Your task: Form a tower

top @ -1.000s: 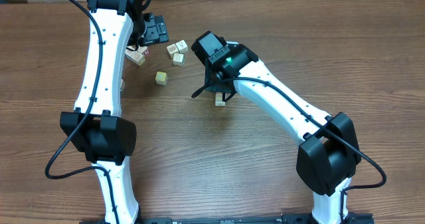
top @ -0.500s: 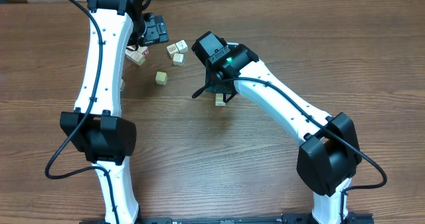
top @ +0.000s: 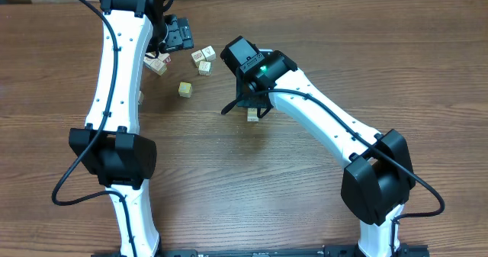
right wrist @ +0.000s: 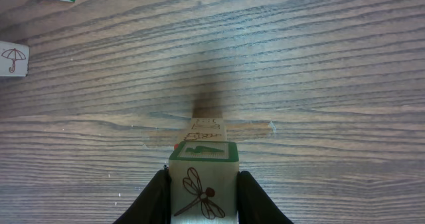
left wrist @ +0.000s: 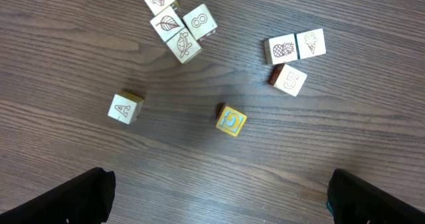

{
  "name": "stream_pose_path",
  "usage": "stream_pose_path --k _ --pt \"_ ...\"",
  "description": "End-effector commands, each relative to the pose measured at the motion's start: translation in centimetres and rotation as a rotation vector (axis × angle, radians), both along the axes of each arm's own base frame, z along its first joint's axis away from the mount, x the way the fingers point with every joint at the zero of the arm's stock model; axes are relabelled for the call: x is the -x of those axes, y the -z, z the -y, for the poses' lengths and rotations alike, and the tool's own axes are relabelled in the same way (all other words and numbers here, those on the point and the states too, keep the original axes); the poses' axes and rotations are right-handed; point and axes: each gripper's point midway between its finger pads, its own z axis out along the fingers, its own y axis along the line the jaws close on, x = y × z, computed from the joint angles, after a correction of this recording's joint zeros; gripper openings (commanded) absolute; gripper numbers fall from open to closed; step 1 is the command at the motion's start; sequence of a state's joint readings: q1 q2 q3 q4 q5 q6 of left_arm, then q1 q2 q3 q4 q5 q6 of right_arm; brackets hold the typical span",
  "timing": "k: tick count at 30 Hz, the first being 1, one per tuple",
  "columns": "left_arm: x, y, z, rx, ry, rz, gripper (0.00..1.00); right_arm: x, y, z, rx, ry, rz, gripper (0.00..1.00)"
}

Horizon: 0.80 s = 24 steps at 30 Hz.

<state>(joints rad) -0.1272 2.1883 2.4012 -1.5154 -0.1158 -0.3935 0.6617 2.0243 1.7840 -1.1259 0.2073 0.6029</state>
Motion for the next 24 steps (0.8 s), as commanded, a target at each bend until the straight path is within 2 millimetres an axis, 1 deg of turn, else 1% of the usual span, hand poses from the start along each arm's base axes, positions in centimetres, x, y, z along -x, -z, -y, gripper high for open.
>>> stream_pose_path --k 1,17,19,21,24 --pt "-0.07 -1.07 0.28 0.012 -0.008 0.031 1.00 0.13 -1.53 0.03 -0.026 -0.009 0.021 0.24" --pt "-0.07 -1.07 0.28 0.012 -0.008 0.031 1.00 0.00 -1.58 -0.39 -0.046 -0.013 0.024 0.24" --pt "-0.07 -1.07 0.28 0.012 -0.008 0.031 1.00 0.00 -1.60 -0.39 -0.046 -0.013 0.024 0.35" --pt "-0.07 -1.07 0.28 0.012 -0.008 0.031 1.00 0.00 -1.58 -0.39 -0.046 -0.013 0.024 0.38" --pt "-0.07 -1.07 0.28 0.012 -0.008 0.031 1.00 -0.01 -1.58 -0.38 -0.046 -0.013 0.024 0.40"
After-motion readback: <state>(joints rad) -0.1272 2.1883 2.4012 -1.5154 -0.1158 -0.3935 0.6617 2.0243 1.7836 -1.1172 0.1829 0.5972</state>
